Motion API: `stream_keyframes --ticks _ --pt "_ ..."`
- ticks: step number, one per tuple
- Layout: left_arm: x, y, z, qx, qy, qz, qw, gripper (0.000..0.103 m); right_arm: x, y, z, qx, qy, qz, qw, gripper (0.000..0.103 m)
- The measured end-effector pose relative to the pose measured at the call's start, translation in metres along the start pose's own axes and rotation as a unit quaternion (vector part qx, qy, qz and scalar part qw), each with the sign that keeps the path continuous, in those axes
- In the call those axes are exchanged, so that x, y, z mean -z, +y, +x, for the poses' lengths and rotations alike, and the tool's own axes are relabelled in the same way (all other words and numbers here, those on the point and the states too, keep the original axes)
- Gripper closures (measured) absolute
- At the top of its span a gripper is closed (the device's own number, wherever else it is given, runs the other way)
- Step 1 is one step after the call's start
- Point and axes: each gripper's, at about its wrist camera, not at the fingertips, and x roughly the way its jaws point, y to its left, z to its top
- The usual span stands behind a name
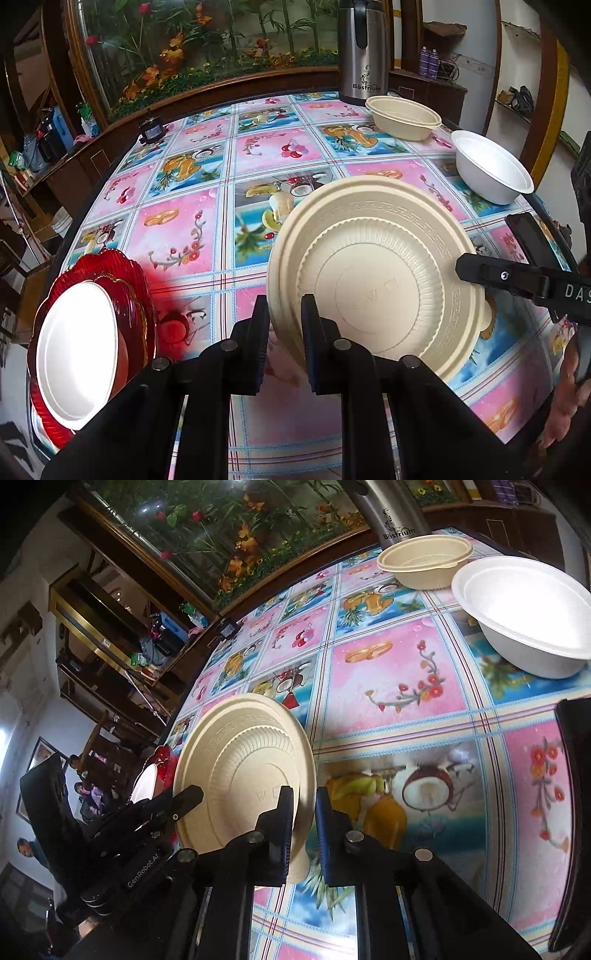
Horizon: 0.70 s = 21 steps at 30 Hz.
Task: Organize plates and bowls
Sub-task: 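Lift the beige paper bowl with the left tool and carry it over the plate stack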
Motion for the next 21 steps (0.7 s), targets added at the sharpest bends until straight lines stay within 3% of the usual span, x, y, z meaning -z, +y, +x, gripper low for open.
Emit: stream_keyframes --ticks 21 --pt "0.004 0.005 -0.023 -0.010 -0.034 0.000 0.9994 0.088 0.005 0.015 -0.014 -0.002 -0.019 -0.013 1.000 0.091"
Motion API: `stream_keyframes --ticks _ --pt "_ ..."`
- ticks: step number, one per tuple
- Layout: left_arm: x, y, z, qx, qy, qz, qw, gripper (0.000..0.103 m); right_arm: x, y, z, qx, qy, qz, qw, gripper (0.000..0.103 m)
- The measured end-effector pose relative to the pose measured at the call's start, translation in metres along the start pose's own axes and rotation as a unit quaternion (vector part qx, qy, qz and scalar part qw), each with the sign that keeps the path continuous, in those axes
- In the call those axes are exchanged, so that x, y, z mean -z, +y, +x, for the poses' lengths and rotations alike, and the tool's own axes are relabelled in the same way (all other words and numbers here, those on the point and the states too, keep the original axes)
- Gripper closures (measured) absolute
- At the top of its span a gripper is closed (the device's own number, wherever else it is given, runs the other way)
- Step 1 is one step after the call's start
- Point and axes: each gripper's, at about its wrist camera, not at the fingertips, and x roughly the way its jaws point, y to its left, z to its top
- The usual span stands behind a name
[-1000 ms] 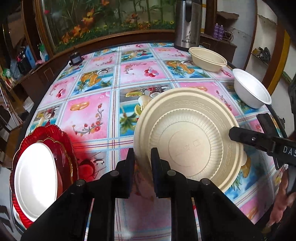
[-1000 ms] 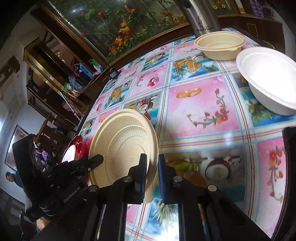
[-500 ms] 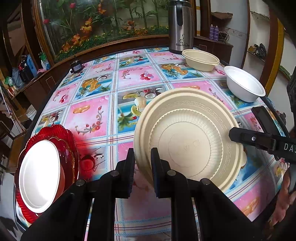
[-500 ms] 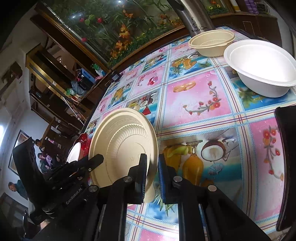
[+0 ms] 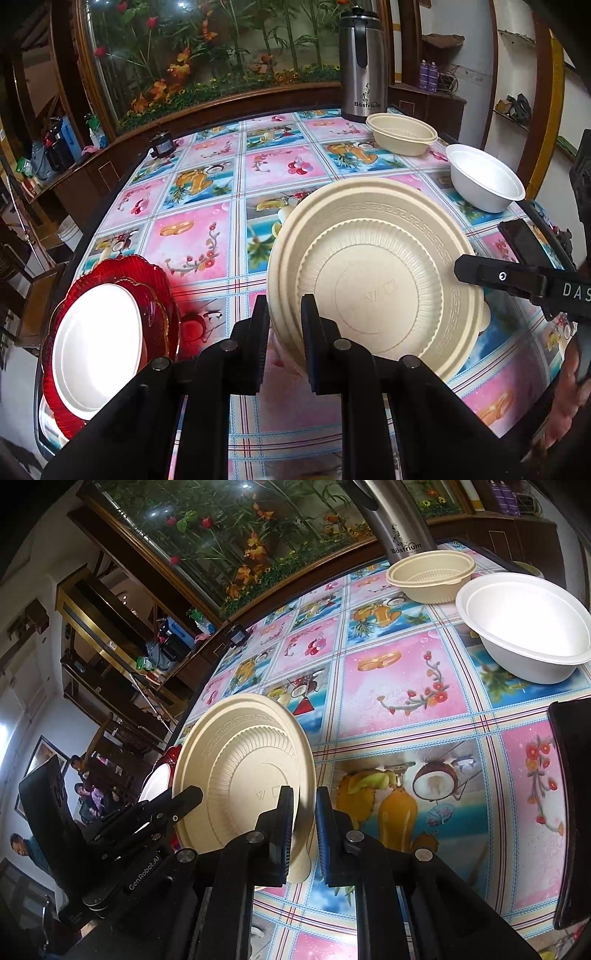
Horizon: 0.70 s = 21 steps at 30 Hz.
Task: Organize plates and bowls
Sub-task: 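Lift the beige paper bowl with the left tool and carry it over the plate stack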
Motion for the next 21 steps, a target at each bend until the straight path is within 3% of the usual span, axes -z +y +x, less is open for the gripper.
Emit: stream_keyframes --ticks 21 --pt "0.004 0.034 -0.020 -0.007 -0.030 -0.034 0.9989 0.088 -0.007 0.039 0.008 0.003 0.003 -0.035 0.999 0.091"
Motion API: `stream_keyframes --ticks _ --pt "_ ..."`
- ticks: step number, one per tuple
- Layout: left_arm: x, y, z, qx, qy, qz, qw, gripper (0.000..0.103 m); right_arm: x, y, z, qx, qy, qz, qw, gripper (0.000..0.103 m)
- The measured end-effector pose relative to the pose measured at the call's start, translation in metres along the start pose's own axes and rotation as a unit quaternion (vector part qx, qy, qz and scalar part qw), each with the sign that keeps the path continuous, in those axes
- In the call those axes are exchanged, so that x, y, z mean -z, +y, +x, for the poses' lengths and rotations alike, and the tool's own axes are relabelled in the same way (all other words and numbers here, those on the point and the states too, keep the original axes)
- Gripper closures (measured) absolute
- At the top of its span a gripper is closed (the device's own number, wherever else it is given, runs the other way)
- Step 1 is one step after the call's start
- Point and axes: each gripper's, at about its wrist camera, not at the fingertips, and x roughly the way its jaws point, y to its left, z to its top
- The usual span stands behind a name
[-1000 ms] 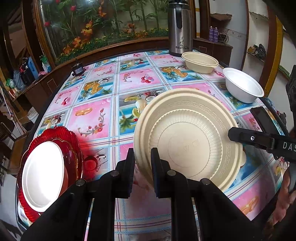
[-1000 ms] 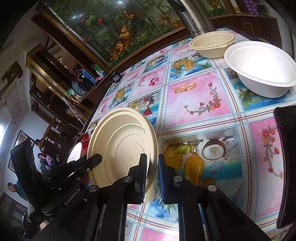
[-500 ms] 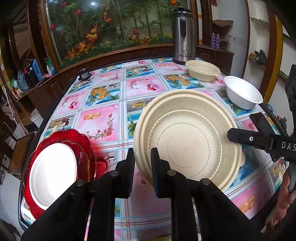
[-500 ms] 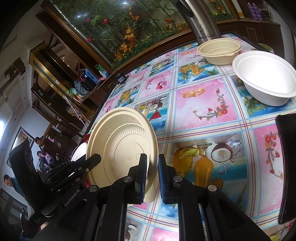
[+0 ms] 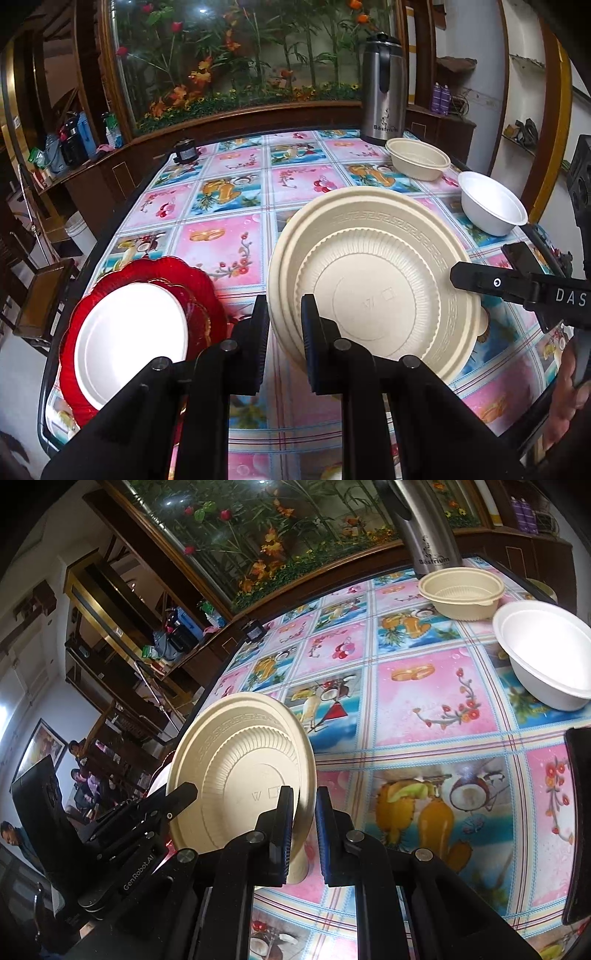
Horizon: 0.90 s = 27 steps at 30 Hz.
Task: Organize plates and bowls
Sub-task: 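Lift the beige paper bowl with the left tool and carry it over the plate stack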
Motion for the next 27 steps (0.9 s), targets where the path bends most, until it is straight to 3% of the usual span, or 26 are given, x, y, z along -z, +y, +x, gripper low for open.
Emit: stream_keyframes --ticks 17,27 --pt "0.004 0.062 -0.012 -0.026 -0.020 -0.057 0.9979 0.088 -0.014 0.067 0.028 0.001 0.015 -0.062 0.998 0.091" --pt "0.021 0.126 -0.019 -0.060 -0.011 -0.110 0.9920 0.088 -0.017 0.126 0.064 -0.039 0.045 -0.098 0.993 0.091"
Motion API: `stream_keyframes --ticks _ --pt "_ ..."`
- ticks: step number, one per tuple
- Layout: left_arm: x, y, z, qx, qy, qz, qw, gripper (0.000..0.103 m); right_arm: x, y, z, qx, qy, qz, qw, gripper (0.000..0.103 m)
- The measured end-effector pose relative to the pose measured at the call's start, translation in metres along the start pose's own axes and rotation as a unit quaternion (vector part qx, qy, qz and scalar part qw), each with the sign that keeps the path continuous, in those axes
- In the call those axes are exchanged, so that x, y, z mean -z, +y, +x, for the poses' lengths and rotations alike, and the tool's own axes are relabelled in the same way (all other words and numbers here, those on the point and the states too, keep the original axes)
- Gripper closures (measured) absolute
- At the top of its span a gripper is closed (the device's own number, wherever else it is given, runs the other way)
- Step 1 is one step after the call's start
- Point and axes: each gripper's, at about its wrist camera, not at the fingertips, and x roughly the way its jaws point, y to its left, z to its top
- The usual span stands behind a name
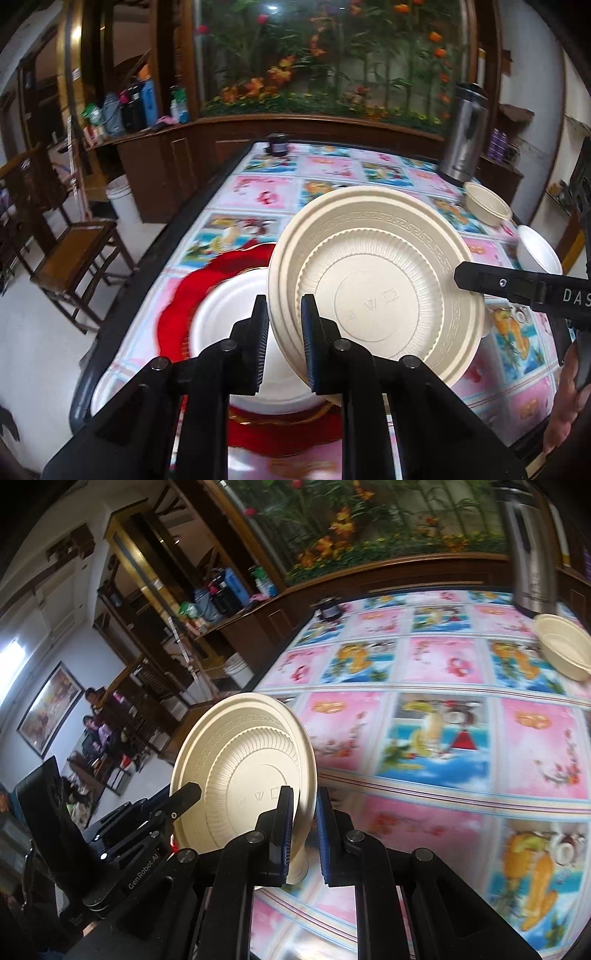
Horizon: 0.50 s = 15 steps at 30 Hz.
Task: Organize plates and bowls
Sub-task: 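Lift the beige paper bowl with the left tool and carry it over the plate stack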
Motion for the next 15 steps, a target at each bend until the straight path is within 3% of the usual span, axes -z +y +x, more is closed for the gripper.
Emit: stream_keyframes --ticks 7,15 --pt "0.009 0.037 0.006 -0.023 0.021 -0.035 0.9989 0.088 -0.005 0.037 0.036 -0.020 0.033 -0.023 0.999 0.091" --pt "0.016 0.054 0.016 -0.031 0.035 -0.051 0.9976 0.088 0.005 0.048 0.058 -0.034 0.063 -0.026 0.997 0.091"
